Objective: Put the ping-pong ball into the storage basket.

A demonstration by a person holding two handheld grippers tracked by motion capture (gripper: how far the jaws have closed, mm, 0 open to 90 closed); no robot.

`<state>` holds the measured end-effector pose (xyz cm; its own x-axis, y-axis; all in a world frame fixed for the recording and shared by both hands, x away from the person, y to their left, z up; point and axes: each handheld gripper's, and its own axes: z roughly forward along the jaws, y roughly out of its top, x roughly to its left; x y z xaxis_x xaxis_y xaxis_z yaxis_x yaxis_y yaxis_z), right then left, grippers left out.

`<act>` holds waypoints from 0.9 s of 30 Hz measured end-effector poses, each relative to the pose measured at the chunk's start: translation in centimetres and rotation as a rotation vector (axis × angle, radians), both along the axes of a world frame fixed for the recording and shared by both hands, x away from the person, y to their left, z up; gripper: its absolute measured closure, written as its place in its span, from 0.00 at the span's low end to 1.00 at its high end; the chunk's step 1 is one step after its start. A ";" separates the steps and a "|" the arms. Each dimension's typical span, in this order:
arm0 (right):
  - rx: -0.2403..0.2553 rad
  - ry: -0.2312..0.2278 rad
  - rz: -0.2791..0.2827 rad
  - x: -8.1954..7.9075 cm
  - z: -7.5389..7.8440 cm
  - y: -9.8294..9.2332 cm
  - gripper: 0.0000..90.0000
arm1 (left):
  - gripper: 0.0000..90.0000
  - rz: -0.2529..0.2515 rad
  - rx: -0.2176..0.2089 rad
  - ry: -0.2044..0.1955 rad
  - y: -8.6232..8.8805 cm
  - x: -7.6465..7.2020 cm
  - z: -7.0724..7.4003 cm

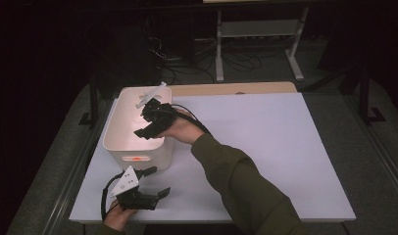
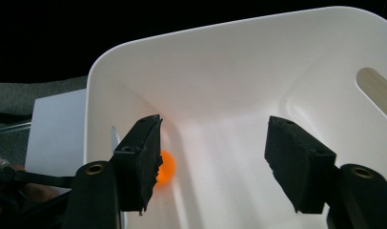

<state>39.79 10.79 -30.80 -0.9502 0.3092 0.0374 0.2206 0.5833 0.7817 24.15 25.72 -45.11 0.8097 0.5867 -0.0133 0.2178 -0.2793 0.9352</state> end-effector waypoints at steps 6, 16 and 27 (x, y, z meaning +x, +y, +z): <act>0.011 -0.012 -0.014 -0.1 0.5 -1.3 0.39 | 0.16 0.003 0.002 0.000 0.0 -0.1 0.0; 0.025 -0.012 -0.043 0.0 0.8 -3.4 0.36 | 0.16 0.005 0.002 -0.007 0.0 -0.1 0.0; 0.041 -0.006 -0.058 -0.3 0.4 -5.6 0.31 | 0.16 0.006 0.002 -0.009 0.0 -0.1 0.0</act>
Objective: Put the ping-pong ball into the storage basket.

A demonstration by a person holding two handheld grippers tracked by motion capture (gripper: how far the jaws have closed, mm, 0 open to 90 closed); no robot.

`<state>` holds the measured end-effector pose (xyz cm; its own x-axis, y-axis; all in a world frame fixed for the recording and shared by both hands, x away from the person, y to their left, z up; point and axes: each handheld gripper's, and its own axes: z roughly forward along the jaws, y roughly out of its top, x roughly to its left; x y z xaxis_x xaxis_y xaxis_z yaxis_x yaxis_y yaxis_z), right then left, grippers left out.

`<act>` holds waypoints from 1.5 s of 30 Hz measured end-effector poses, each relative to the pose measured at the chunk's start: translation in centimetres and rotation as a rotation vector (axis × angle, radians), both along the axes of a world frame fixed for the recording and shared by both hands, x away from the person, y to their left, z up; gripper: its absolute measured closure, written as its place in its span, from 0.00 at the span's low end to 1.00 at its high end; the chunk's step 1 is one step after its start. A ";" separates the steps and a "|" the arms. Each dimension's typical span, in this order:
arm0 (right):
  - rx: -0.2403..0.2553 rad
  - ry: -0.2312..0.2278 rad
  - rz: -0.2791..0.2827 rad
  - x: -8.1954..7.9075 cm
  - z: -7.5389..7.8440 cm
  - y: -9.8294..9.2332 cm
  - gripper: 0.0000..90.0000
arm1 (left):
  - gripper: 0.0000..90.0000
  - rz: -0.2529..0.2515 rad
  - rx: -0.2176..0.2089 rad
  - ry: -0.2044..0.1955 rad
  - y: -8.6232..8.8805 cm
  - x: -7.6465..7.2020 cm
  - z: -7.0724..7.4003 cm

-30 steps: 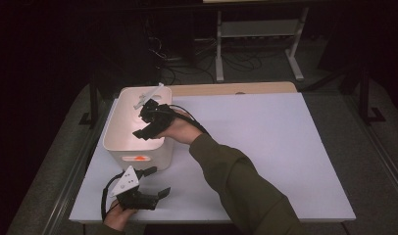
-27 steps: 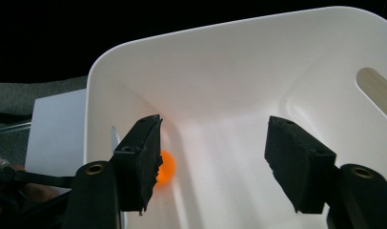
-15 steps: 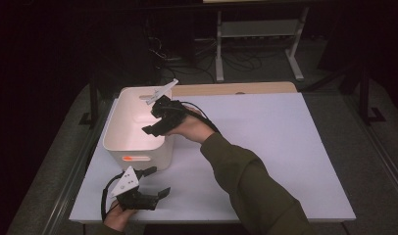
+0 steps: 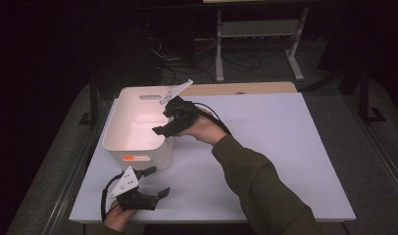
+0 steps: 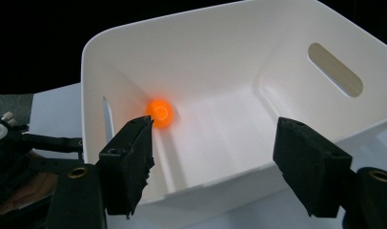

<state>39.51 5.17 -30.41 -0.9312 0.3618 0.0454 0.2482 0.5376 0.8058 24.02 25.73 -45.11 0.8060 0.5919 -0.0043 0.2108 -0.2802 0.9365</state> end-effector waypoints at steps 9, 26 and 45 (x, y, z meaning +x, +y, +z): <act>0.021 0.003 -0.034 -0.4 -0.4 -2.5 0.29 | 0.16 0.001 0.001 0.007 0.0 0.0 0.0; 0.027 0.000 -0.112 -1.4 -2.1 -6.9 0.21 | 0.16 0.001 -0.002 0.013 0.0 0.1 0.0; 0.034 0.000 -0.198 -2.4 -4.6 -10.3 0.15 | 0.16 0.001 0.003 0.016 0.0 0.1 0.0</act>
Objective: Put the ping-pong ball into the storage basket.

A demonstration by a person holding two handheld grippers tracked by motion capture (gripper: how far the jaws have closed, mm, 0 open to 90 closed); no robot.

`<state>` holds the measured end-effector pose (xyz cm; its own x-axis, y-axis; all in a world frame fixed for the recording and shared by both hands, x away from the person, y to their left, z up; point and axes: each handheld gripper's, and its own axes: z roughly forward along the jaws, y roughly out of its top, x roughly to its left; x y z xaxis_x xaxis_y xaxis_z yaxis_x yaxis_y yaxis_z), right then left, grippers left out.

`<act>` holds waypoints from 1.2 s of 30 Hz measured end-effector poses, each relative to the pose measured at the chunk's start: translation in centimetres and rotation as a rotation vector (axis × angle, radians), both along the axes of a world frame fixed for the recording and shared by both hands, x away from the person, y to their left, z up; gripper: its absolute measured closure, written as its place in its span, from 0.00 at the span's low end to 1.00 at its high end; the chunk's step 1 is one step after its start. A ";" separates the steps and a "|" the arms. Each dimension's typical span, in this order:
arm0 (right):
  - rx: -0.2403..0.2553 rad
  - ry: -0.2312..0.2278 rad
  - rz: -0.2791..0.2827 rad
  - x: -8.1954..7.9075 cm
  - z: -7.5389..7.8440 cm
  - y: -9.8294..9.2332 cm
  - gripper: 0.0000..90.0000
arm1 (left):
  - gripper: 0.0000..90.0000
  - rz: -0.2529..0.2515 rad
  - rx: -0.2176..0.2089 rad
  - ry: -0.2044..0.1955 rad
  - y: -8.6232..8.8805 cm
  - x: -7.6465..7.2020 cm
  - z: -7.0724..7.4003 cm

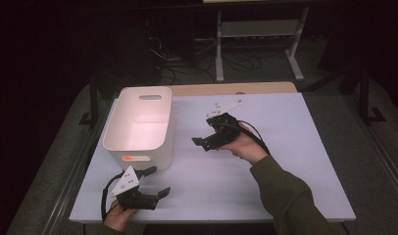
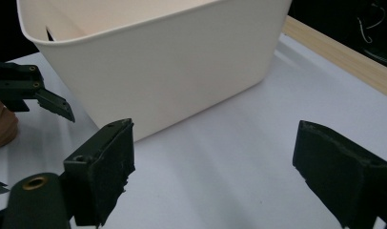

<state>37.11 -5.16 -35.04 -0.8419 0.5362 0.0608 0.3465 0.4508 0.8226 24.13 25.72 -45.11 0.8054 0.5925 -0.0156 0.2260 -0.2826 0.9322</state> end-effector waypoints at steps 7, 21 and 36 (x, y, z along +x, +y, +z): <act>0.009 -0.014 -0.045 -0.8 -0.9 -1.4 0.11 | 0.16 0.001 -0.003 0.000 0.0 0.0 0.0; 0.004 -0.020 -0.126 -2.2 -3.3 -4.3 0.02 | 0.16 0.002 -0.004 0.001 -0.1 0.0 0.0; 0.014 -0.014 -0.192 -4.1 -5.6 -7.8 0.00 | 0.16 0.001 0.000 -0.004 -0.1 0.0 0.0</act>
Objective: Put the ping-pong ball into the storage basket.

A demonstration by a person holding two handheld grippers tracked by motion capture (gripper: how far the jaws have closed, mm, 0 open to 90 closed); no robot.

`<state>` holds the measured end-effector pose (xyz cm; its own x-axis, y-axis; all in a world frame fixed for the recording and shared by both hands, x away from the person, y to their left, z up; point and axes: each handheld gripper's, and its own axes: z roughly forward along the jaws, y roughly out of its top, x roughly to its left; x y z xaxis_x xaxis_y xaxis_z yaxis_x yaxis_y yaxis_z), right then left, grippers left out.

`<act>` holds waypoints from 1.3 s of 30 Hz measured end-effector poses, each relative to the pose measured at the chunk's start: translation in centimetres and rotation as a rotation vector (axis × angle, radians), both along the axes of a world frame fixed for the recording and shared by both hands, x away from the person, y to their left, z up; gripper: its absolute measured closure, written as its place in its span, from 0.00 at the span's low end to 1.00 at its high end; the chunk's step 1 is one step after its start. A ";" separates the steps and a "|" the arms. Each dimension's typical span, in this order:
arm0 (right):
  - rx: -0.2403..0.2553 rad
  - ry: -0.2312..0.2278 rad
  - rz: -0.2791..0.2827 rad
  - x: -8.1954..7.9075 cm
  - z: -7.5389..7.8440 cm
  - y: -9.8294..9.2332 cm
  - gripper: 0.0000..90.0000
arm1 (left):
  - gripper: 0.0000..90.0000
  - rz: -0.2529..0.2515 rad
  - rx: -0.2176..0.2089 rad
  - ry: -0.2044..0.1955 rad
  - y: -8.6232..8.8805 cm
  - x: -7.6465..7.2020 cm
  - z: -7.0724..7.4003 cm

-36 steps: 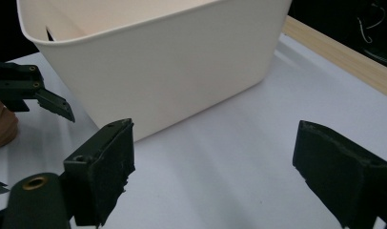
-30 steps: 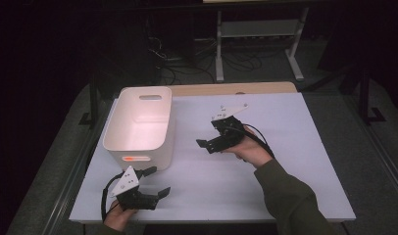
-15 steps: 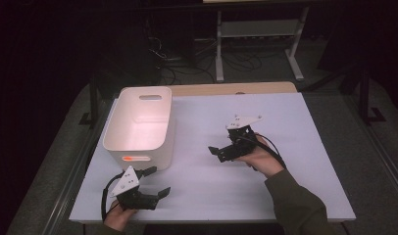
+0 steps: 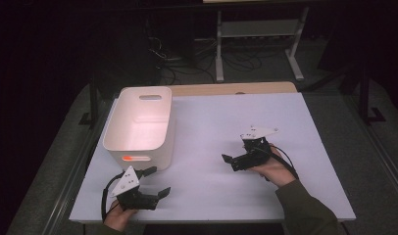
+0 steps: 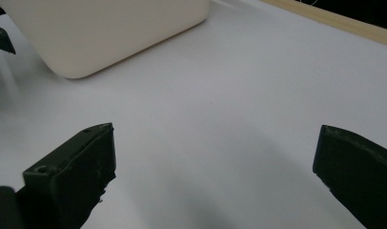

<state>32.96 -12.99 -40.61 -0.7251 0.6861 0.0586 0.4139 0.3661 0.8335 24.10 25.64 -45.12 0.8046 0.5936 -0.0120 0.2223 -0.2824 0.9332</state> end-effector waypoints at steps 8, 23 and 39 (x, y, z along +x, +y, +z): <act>0.000 0.003 -0.020 -1.3 -0.5 -1.7 0.00 | 0.16 0.001 0.001 0.001 0.0 0.0 0.0; 0.010 0.013 -0.076 -3.5 -2.1 -4.7 0.00 | 0.16 0.000 0.004 -0.001 0.0 0.0 0.0; 0.035 0.014 -0.142 -5.0 -3.6 -7.4 0.00 | 0.16 0.002 0.002 0.001 -0.1 0.0 0.0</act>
<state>27.93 -20.42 -44.19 -0.6201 0.7789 0.0939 0.4712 0.2742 0.8383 24.07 25.58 -45.13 0.8033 0.5955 -0.0122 0.2242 -0.2833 0.9324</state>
